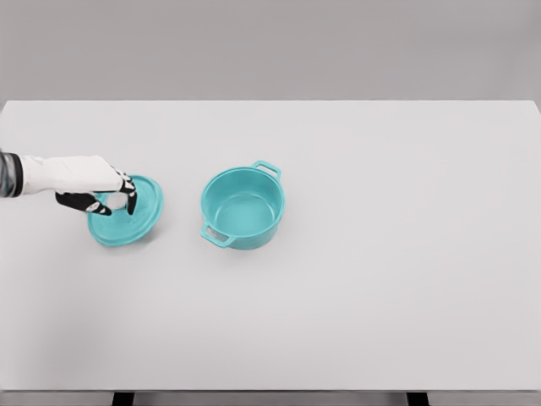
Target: Cover the pot with left arm
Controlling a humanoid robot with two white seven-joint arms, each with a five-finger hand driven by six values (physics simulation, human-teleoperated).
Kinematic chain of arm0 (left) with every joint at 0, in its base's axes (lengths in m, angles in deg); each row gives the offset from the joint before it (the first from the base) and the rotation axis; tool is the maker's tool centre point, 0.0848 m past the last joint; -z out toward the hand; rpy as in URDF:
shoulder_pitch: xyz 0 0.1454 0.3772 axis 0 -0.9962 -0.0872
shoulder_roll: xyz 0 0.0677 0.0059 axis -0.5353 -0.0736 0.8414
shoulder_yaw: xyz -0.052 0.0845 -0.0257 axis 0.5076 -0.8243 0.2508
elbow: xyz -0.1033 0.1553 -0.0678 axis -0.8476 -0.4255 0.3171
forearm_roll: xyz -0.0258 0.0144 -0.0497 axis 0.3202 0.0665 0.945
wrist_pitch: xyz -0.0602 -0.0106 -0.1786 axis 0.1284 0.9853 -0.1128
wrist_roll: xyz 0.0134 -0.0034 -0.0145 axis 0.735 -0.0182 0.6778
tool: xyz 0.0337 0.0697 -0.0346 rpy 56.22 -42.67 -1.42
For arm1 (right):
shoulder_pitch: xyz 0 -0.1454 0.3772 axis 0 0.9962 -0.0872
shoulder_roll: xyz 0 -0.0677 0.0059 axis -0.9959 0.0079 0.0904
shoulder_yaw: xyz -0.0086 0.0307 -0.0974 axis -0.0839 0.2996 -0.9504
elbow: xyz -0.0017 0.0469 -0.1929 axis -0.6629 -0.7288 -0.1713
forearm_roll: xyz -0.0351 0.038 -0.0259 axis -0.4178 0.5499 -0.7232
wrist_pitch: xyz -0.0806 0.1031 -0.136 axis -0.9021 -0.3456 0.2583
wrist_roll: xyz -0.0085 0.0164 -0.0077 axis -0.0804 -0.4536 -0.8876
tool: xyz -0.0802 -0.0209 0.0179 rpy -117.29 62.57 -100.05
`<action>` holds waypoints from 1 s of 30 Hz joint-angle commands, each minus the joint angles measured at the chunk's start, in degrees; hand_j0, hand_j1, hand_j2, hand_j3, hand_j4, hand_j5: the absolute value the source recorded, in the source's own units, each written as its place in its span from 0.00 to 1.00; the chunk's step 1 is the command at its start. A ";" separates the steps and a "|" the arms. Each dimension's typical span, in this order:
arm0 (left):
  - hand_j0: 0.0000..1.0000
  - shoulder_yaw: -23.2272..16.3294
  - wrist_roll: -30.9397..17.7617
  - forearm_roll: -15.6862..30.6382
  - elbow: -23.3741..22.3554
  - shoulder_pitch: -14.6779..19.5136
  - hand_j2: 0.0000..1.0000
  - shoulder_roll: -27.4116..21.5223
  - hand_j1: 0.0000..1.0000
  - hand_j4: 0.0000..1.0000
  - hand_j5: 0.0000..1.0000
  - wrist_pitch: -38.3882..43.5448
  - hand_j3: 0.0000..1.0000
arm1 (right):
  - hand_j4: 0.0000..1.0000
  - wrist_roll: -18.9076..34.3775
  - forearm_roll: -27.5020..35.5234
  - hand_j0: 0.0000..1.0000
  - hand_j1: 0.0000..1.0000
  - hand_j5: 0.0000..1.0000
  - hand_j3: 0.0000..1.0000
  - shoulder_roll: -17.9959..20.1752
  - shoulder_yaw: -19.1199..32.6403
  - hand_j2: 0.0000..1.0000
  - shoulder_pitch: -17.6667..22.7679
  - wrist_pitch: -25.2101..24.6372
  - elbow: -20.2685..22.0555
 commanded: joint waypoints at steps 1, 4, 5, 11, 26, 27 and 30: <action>0.44 0.05 0.02 1.43 1.30 0.00 0.44 -0.98 0.44 0.44 0.44 0.13 0.44 | 1.00 0.02 0.02 1.00 1.00 1.00 1.00 0.01 -0.01 1.00 0.00 0.01 0.00; 0.45 0.05 0.02 1.51 3.85 1.14 0.45 -1.06 0.45 0.45 0.45 0.13 0.45 | 1.00 0.02 0.02 1.00 1.00 1.00 1.00 0.01 -0.01 1.00 0.00 0.01 0.00; 0.45 0.05 0.02 1.51 4.11 1.32 0.45 -0.98 0.45 0.45 0.45 0.13 0.45 | 1.00 0.02 0.02 1.00 1.00 1.00 1.00 0.01 -0.01 1.00 0.00 0.01 0.00; 0.45 -0.04 0.02 1.51 4.90 3.34 0.45 1.04 0.45 0.45 0.45 0.13 0.45 | 1.00 0.02 0.02 1.00 1.00 1.00 1.00 0.01 -0.01 1.00 0.00 0.01 0.00; 0.46 -0.57 0.02 1.69 6.75 7.12 0.46 10.01 0.46 0.46 0.46 0.13 0.46 | 1.00 0.02 0.02 1.00 1.00 1.00 1.00 0.01 -0.01 1.00 0.00 0.01 0.00; 0.46 -0.57 0.02 2.22 7.45 7.29 0.46 10.01 0.46 0.46 0.46 0.13 0.46 | 1.00 0.02 0.02 1.00 1.00 1.00 1.00 0.01 -0.01 1.00 0.00 0.01 0.00; 0.46 -1.09 0.02 2.31 7.80 7.29 0.46 10.80 0.46 0.46 0.46 0.13 0.46 | 1.00 0.02 0.02 1.00 1.00 1.00 1.00 0.01 -0.01 1.00 0.00 0.01 0.00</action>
